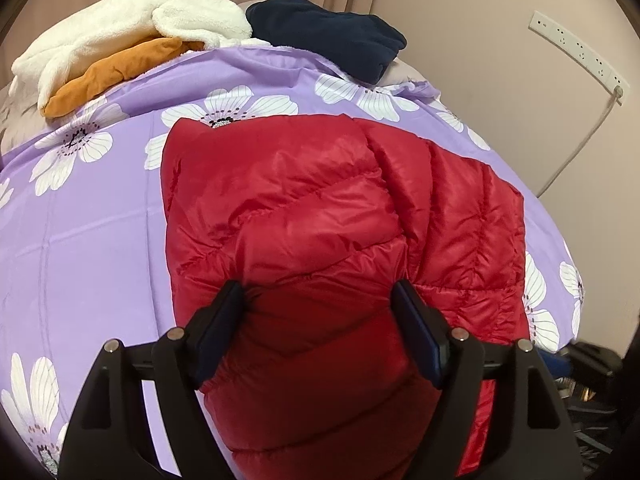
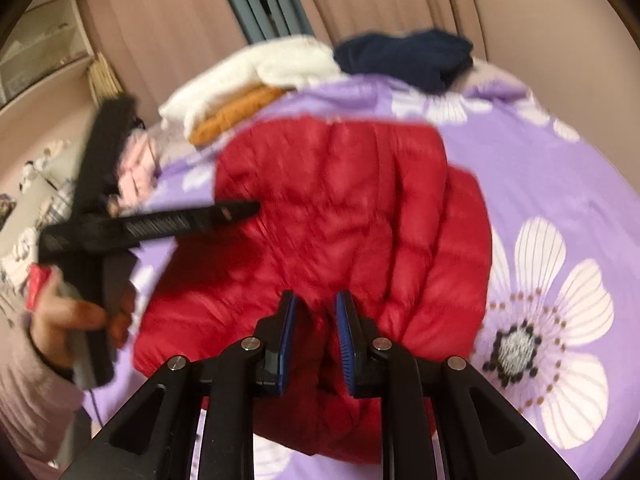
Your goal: Fold large clothes
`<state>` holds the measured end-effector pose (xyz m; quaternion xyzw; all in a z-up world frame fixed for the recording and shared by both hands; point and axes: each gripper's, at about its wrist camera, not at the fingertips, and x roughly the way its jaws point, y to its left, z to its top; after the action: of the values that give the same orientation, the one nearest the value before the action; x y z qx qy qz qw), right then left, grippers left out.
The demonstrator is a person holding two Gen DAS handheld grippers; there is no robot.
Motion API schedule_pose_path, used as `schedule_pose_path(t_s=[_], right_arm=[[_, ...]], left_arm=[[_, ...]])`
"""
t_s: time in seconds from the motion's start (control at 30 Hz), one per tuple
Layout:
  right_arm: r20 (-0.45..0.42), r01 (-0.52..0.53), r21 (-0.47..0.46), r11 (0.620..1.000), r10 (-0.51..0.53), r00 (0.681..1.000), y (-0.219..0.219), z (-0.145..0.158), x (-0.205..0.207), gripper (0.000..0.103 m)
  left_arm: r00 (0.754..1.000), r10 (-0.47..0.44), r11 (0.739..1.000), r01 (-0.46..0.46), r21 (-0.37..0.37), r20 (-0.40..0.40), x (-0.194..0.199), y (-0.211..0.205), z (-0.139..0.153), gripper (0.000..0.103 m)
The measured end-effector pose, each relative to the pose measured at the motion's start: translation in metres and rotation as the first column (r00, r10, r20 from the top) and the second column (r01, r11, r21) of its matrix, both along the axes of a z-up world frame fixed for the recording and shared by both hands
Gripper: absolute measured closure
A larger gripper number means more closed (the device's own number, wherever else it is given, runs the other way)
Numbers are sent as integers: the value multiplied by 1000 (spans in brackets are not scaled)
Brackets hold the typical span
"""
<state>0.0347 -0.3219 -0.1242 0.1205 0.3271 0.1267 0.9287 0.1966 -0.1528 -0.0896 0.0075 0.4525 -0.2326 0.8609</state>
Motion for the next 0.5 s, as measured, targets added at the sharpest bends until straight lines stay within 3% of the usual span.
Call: schedule_pose_path(t_s=[0.13, 0.23, 0.5], right_arm=[[95, 18, 7, 1000, -19, 995, 1, 21, 5, 83], [106, 38, 11, 999, -39, 994, 4, 26, 23, 83], [-9, 88, -43, 995, -89, 996, 9, 1, 64, 83]], left_arm=[[1000, -2, 1000, 2, 1, 4, -2, -2, 0, 25], [1000, -4, 1000, 4, 1, 7, -2, -2, 1, 25], [1000, -14, 1000, 14, 17, 15, -3, -4, -1, 25]])
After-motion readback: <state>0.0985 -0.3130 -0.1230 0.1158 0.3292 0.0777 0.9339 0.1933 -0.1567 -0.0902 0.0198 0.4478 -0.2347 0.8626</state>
